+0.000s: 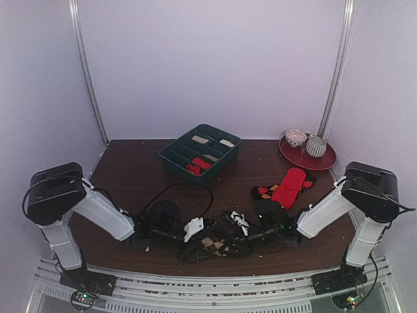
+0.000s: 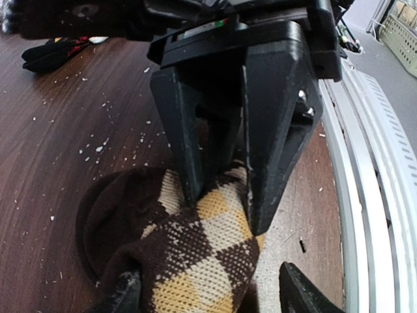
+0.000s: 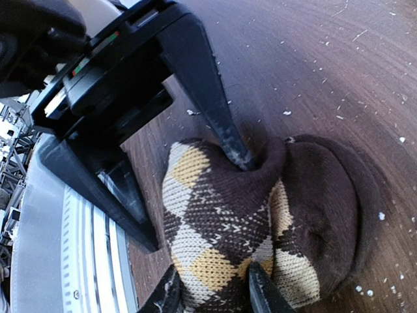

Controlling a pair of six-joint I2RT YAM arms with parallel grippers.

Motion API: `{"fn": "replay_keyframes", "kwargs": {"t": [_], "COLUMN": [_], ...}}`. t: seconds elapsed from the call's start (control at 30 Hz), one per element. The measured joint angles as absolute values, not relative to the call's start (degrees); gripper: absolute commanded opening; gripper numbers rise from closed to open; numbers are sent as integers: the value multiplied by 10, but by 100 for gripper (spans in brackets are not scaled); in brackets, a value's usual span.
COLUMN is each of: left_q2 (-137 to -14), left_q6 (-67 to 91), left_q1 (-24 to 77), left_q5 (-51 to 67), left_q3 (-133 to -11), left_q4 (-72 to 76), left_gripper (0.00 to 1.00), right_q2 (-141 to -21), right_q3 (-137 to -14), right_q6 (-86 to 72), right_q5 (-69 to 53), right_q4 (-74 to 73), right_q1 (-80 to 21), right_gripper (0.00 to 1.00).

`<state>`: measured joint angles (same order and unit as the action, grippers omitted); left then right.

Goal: Roll the socks
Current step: Roll the sock at the center of the board.

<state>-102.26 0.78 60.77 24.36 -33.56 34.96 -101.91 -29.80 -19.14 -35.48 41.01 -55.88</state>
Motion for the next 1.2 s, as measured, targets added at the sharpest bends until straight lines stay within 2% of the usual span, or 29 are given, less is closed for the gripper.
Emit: {"fn": "replay_keyframes", "kwargs": {"t": [0.07, 0.13, 0.5, 0.57, 0.8, 0.9, 0.97, 1.07, 1.2], "left_q2": [-1024, -1029, -1044, -1057, -1095, -1102, -1108, -1116, -1125], "left_q6": [12, 15, 55, 72, 140, 160, 165, 169, 171], "left_q1": [607, 606, 603, 601, 586, 570, 563, 559, 553], "left_q5": [242, 245, 266, 276, 320, 353, 370, 390, 411], "left_q3": [-337, -340, -364, -390, -443, -443, -449, -462, -478], "left_q4": [349, 349, 323, 297, 259, 254, 248, 230, 207], "left_gripper": [17, 0, 0, 0, 0, 0, 0, 0, 0], "right_q2": [-1019, -1020, -1009, -986, -788, -704, -674, -675, -741], "right_q3": [-297, -297, -306, -305, -260, -255, -250, -242, -242], "right_q6": [-194, -196, -192, -187, -121, -66, -27, 20, 65], "right_q5": [-355, -360, -359, -342, -183, -128, -103, -81, -57], "right_q4": [411, 411, 384, 354, 222, 218, 231, 247, 253], "right_q1": [-559, -559, -556, -556, -575, -594, -613, -641, -671], "right_gripper": [31, 31, 38, 43, 56, 62, 63, 63, 64]}}
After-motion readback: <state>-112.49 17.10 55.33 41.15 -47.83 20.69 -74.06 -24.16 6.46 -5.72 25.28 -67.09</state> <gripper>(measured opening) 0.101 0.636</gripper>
